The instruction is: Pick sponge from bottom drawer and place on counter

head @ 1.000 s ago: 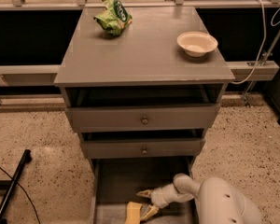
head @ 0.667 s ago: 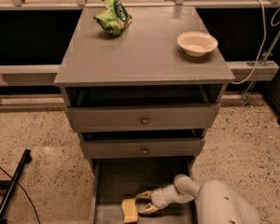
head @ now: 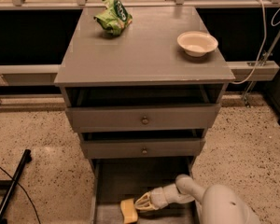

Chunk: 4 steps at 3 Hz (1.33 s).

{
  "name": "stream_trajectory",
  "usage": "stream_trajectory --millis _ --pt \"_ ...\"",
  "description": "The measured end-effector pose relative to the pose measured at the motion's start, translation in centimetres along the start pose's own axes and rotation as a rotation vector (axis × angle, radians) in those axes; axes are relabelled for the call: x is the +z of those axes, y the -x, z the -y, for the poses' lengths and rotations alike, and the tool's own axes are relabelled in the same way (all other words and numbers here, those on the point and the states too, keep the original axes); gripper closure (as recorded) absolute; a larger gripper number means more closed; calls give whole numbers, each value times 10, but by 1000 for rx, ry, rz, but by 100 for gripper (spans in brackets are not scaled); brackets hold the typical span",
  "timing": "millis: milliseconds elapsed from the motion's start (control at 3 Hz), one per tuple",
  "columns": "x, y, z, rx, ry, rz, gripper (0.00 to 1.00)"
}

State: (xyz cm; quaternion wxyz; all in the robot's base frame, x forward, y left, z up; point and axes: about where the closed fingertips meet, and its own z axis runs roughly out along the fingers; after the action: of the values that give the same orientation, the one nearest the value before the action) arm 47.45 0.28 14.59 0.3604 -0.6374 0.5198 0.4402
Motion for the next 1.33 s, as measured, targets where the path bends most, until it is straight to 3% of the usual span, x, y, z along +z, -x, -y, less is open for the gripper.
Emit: stream_trajectory --millis 333,1000,1333 --pt "-19 39 0 -98 -23 58 0" --pt "0 41 -7 -80 15 48 0" --pt "13 36 -4 -51 28 -31 0"
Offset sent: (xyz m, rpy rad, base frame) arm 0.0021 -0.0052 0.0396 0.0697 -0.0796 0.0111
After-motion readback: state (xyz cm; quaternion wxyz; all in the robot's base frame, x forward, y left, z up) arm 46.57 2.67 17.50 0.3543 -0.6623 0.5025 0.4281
